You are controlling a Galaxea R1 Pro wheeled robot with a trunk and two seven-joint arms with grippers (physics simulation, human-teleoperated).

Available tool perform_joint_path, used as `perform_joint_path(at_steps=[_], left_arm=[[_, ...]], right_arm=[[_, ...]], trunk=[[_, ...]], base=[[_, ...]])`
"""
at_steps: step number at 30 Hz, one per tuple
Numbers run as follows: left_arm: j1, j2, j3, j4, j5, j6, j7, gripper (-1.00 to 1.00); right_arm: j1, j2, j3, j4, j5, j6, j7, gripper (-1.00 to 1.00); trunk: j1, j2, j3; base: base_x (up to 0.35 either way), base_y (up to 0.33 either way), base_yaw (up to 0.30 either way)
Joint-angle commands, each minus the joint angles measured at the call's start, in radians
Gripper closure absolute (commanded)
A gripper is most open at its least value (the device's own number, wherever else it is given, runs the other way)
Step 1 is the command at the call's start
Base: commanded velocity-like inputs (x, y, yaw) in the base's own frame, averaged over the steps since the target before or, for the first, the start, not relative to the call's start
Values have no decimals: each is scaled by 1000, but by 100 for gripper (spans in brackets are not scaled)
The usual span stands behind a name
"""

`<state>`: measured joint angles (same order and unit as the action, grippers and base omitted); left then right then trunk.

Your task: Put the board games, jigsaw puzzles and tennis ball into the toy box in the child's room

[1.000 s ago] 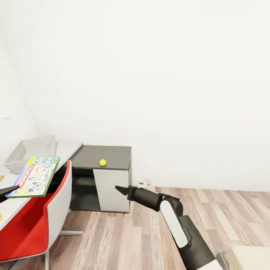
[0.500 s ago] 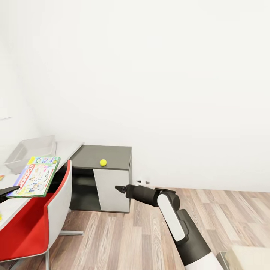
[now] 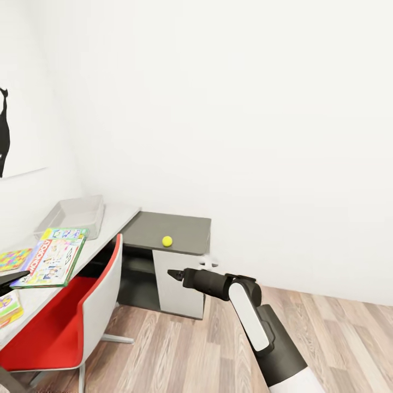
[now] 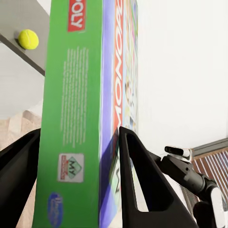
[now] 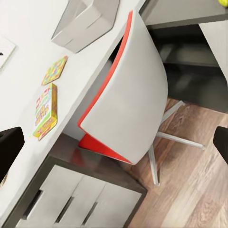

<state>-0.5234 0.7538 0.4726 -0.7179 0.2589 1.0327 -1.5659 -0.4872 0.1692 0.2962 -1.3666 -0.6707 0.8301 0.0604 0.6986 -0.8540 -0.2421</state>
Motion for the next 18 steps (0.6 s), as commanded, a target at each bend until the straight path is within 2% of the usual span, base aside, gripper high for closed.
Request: perform_joint_path(at_steps=[1, 4, 8, 12, 14, 18], left_arm=[[-1, 0, 0, 0, -1, 10, -5, 100], [-1, 0, 0, 0, -2, 10, -5, 100], [-1, -1, 0, 0, -2, 10, -5, 100], [-1, -2, 0, 0, -1, 9, -5, 100], [-1, -2, -1, 0, -1, 6, -5, 100], [-1, -2, -1, 0, 2, -8, -5, 100]], right_arm=[[-1, 0, -1, -1, 7, 4, 7, -100], [-1, 0, -2, -10, 7, 6, 9, -100], [-2, -3, -15, -79, 2, 12, 22, -100], [-4, -12, -47, -163, -35, 19, 102, -100], [-4, -32, -55, -182, -64, 20, 169, -100], [-4, -61, -59, -190, -82, 17, 239, -100]], trunk=[[1, -1, -1], [1, -1, -1], [1, -1, -1], [1, -1, -1], [1, -1, -1], [1, -1, -1]], base=[[246, -190, 293], [275, -110, 293], [278, -25, 293], [83, -4, 293], [23, -1, 293], [8, 0, 293]])
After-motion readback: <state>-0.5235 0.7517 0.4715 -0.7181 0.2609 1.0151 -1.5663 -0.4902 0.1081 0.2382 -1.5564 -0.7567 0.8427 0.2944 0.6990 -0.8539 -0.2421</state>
